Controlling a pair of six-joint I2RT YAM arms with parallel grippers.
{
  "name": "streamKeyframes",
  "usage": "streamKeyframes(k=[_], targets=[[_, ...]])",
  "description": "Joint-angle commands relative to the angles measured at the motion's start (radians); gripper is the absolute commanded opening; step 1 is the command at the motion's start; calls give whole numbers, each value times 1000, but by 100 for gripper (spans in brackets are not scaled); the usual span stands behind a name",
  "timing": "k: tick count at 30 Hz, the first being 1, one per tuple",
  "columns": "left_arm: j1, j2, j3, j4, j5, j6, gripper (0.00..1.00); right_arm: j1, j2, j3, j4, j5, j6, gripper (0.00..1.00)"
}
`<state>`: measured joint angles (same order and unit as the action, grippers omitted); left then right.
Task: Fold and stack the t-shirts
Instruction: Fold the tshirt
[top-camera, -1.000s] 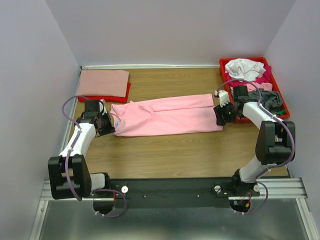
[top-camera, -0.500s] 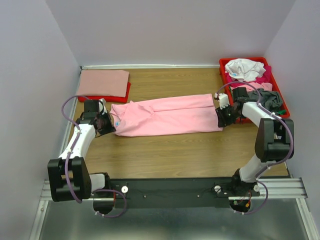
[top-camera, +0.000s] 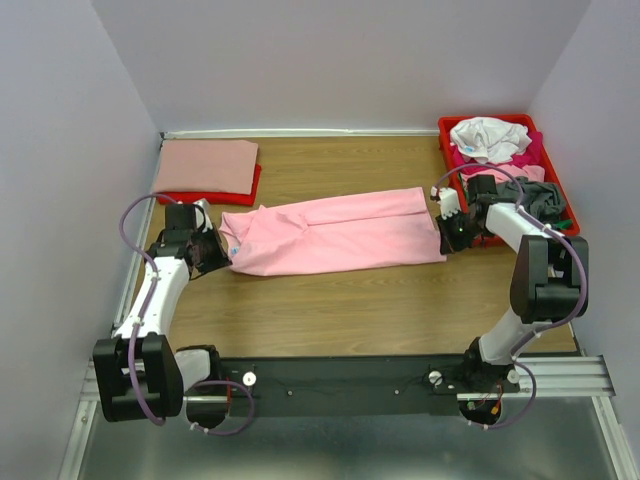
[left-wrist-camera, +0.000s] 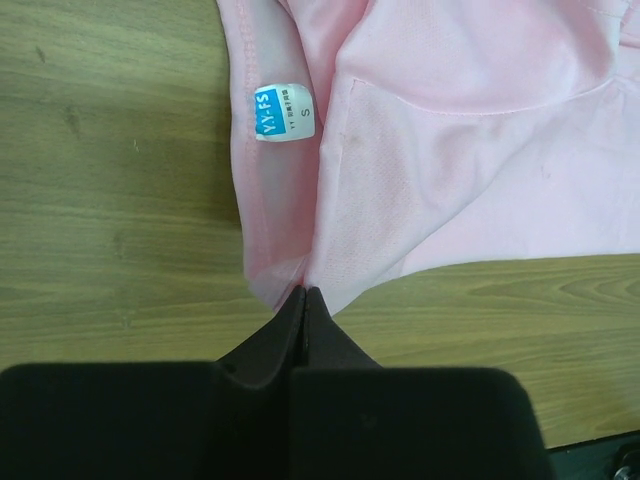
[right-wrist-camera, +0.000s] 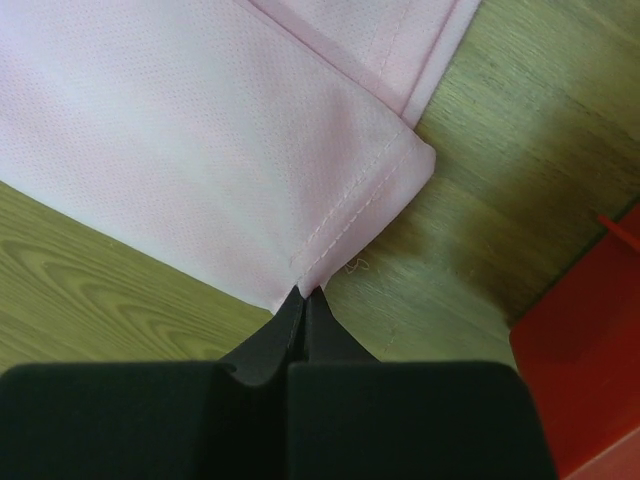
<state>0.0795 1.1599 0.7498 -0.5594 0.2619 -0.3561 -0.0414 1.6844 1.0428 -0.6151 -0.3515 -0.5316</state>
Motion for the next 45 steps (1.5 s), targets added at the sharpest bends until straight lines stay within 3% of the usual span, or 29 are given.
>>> streamKeyframes(k=[1,19,31,33,34,35,36,37,45], targets=[[8,-42,-32,-51,-9,-12,0,-11,-12,23,6,31,-8,1],[9,-65,-29,-99,-30,-21,0,-20,-49,10,77,121,19,0],[-35,-106,-93,-129,100,-30,0,-20,-29,11,78,117,19,0],[-44,-103,-93,-135,121,-27,0,-20,-29,11,78,117,19,4],[-46,-103,-90,-138,132,-26,5,-20,-29,11,78,117,19,7],[-55,-104,-87,-143,143,-20,13,-20,-29,11,77,114,21,10],[-57,-108,-81,-155,139,-21,28,-20,-29,11,77,114,19,16],[-57,-112,-70,-161,132,-23,32,-20,-31,10,78,112,18,18],[-58,-167,-21,-186,21,-35,47,-20,-26,10,77,109,15,27]])
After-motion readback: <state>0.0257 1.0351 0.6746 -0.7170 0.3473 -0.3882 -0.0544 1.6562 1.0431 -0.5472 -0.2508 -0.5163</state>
